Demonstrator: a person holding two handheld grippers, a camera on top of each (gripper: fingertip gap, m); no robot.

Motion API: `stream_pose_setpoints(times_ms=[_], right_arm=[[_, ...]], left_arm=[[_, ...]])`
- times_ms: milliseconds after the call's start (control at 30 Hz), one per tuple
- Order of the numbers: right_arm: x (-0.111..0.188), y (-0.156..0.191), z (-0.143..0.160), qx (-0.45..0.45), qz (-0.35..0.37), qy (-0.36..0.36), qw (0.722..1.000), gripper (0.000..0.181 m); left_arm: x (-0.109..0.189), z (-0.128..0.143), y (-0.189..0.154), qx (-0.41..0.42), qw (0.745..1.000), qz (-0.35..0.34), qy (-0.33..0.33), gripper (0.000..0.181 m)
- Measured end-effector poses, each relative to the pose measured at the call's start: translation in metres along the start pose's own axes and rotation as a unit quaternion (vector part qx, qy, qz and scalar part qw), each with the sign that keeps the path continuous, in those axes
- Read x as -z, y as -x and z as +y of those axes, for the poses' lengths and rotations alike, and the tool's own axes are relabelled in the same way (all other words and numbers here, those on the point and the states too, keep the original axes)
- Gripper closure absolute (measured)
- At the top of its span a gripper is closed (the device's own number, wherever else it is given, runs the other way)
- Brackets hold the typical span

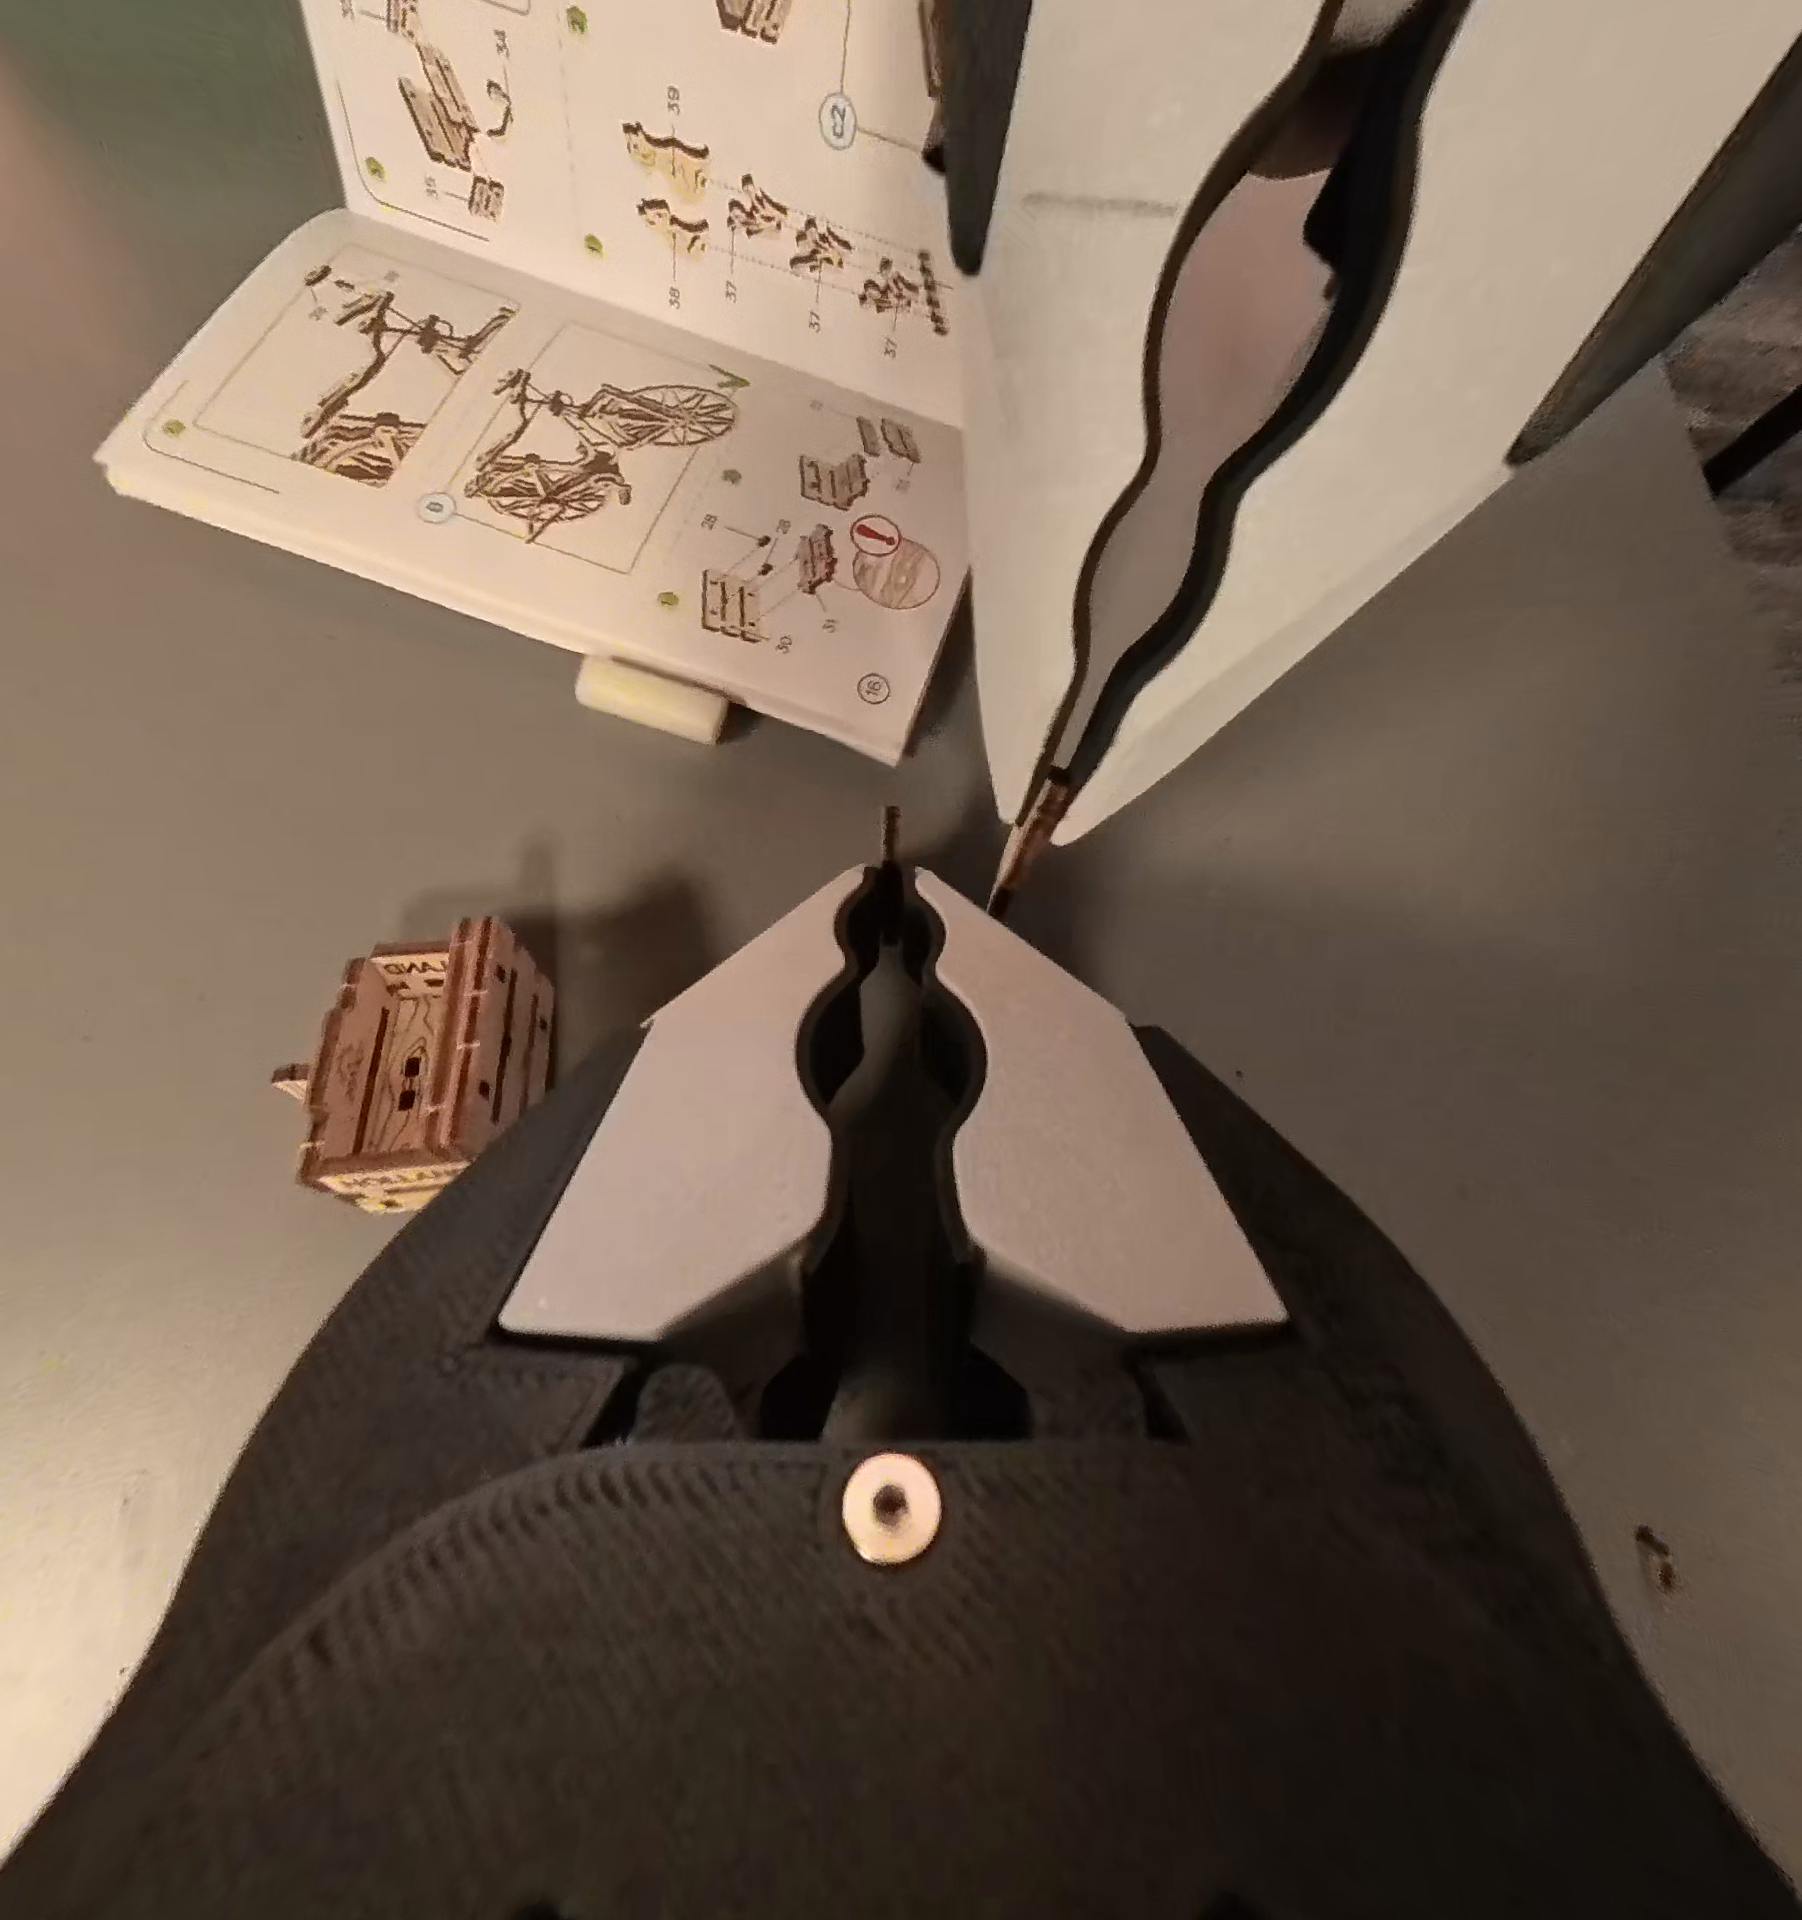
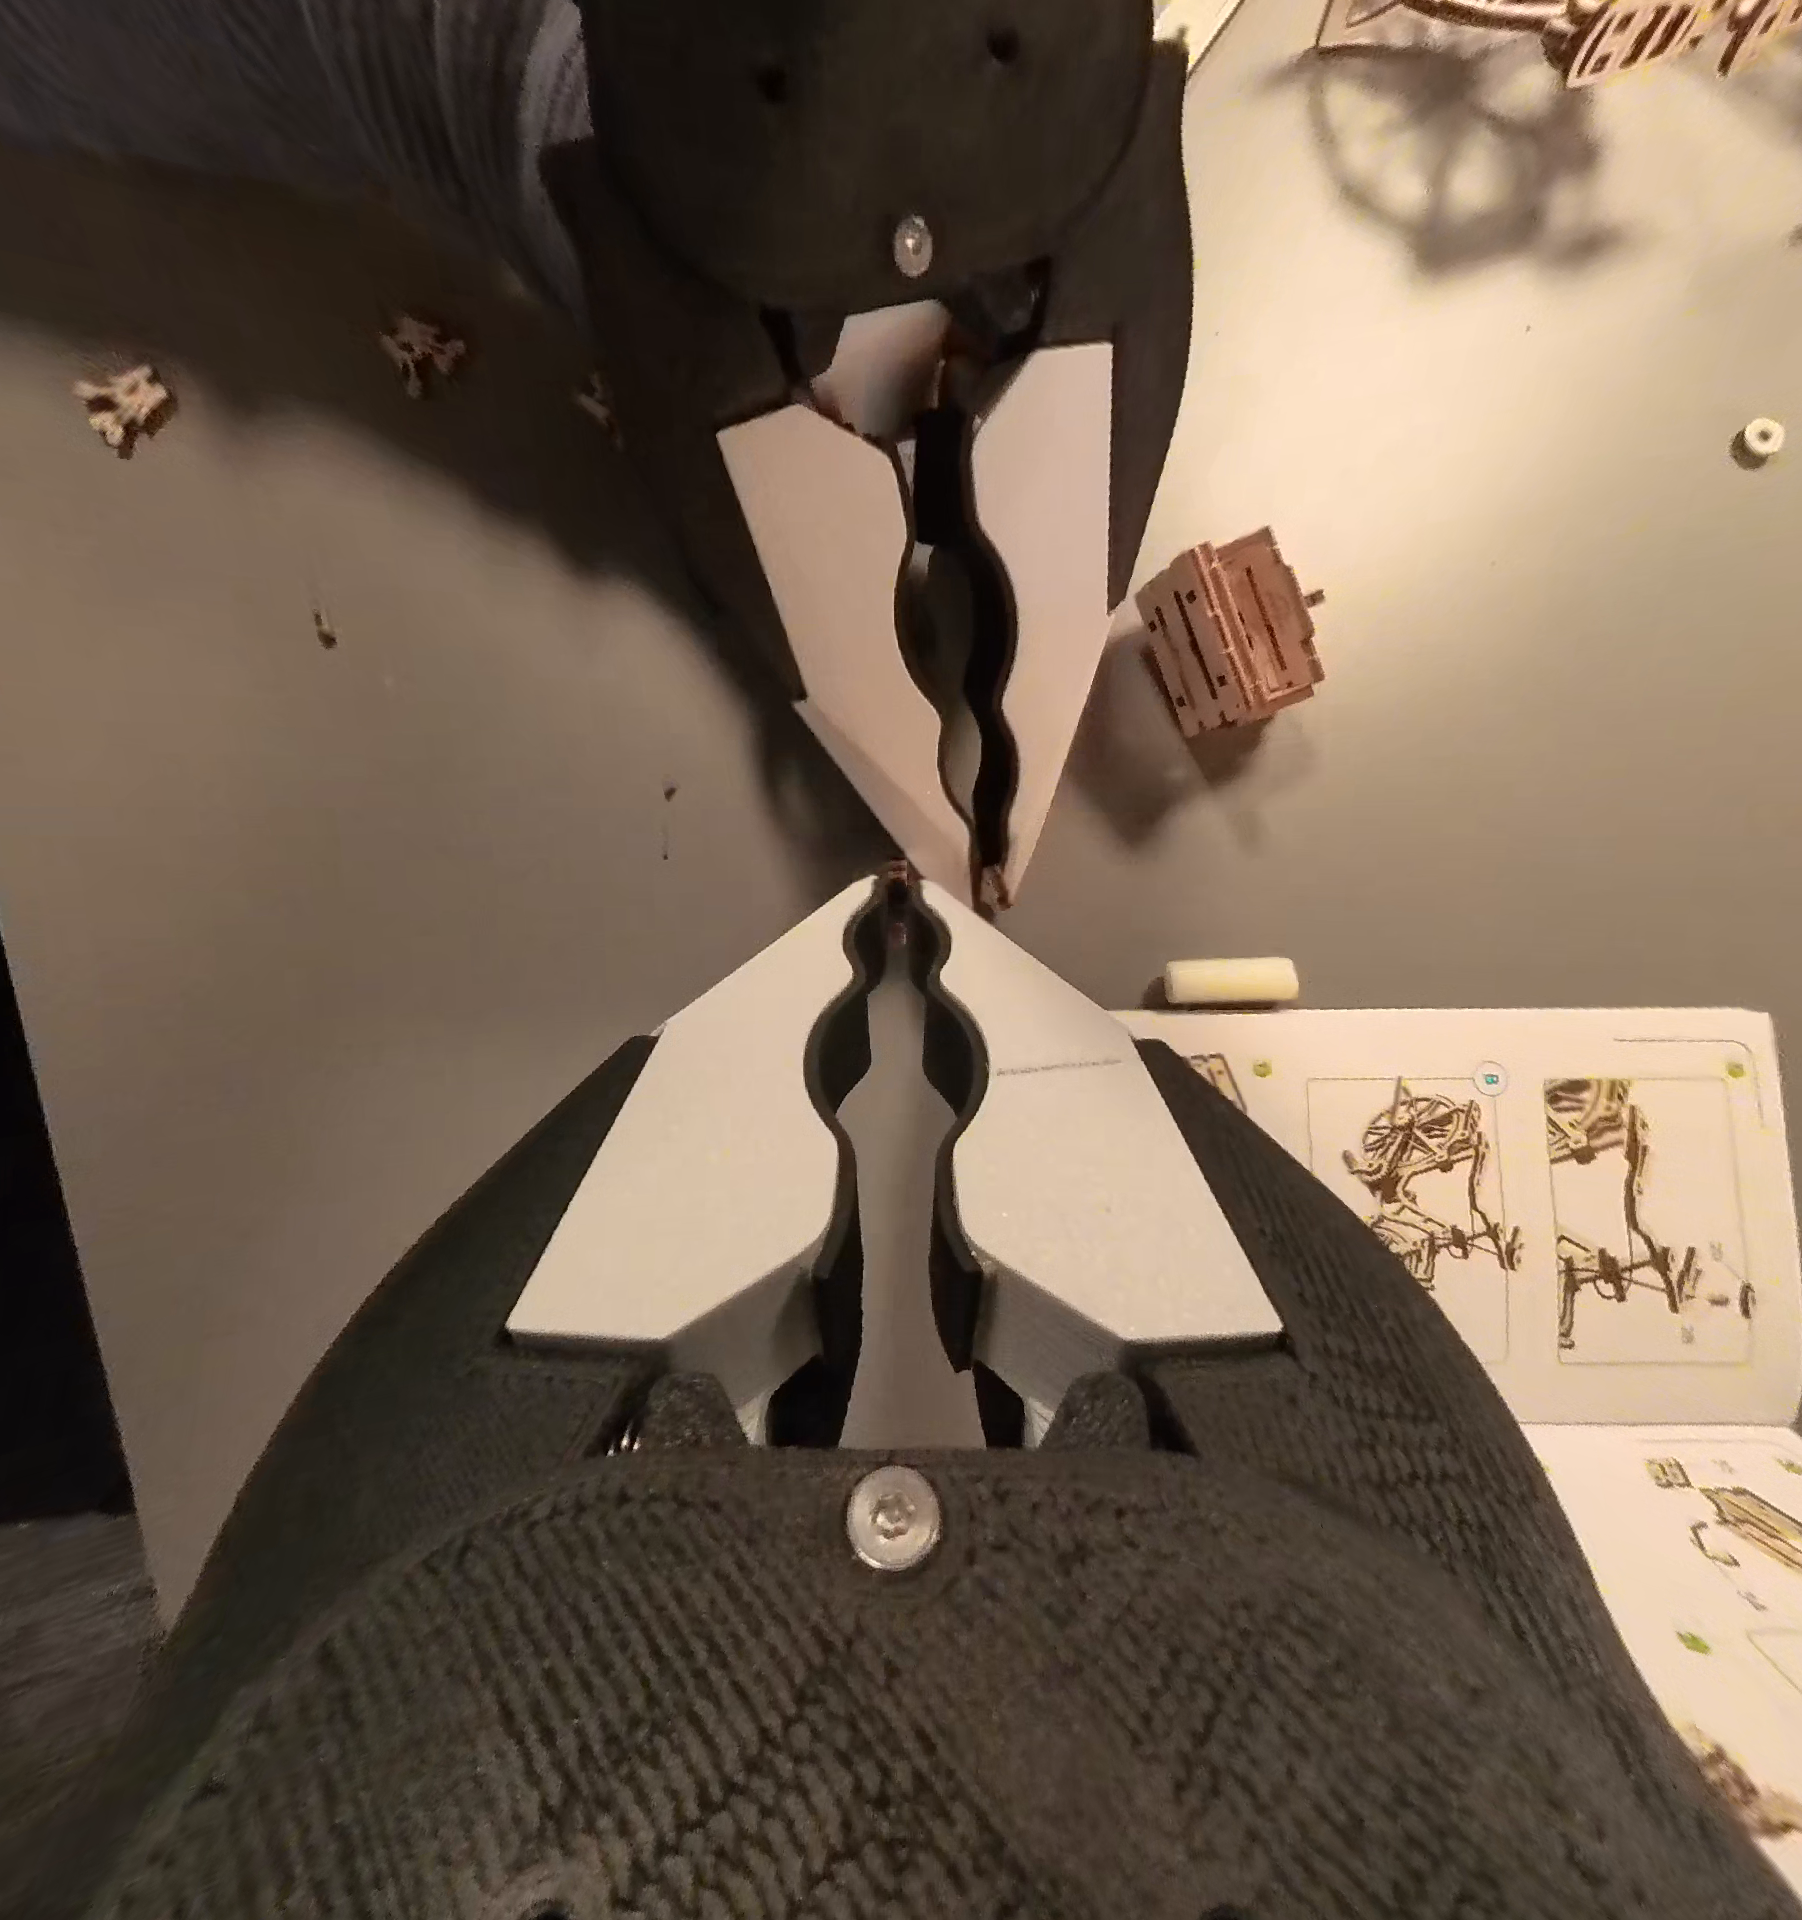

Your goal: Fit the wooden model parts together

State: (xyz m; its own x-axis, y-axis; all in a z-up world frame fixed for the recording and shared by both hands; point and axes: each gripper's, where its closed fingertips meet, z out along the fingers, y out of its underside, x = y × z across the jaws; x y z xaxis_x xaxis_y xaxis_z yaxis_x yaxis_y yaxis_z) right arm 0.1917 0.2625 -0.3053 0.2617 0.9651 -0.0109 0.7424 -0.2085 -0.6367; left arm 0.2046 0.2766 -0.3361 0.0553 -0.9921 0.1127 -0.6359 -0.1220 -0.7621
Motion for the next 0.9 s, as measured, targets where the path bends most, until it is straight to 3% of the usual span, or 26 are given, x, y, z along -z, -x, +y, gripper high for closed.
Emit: stream_pose_setpoints(times_ms=[900], right_arm=[[-0.011, 0.008, 0.001, 0.014, -0.032, -0.066, 0.997, 0.181]], left_arm=[[0.002, 0.002, -0.001, -0.006, 1.000, 0.015, 0.001, 0.180]])
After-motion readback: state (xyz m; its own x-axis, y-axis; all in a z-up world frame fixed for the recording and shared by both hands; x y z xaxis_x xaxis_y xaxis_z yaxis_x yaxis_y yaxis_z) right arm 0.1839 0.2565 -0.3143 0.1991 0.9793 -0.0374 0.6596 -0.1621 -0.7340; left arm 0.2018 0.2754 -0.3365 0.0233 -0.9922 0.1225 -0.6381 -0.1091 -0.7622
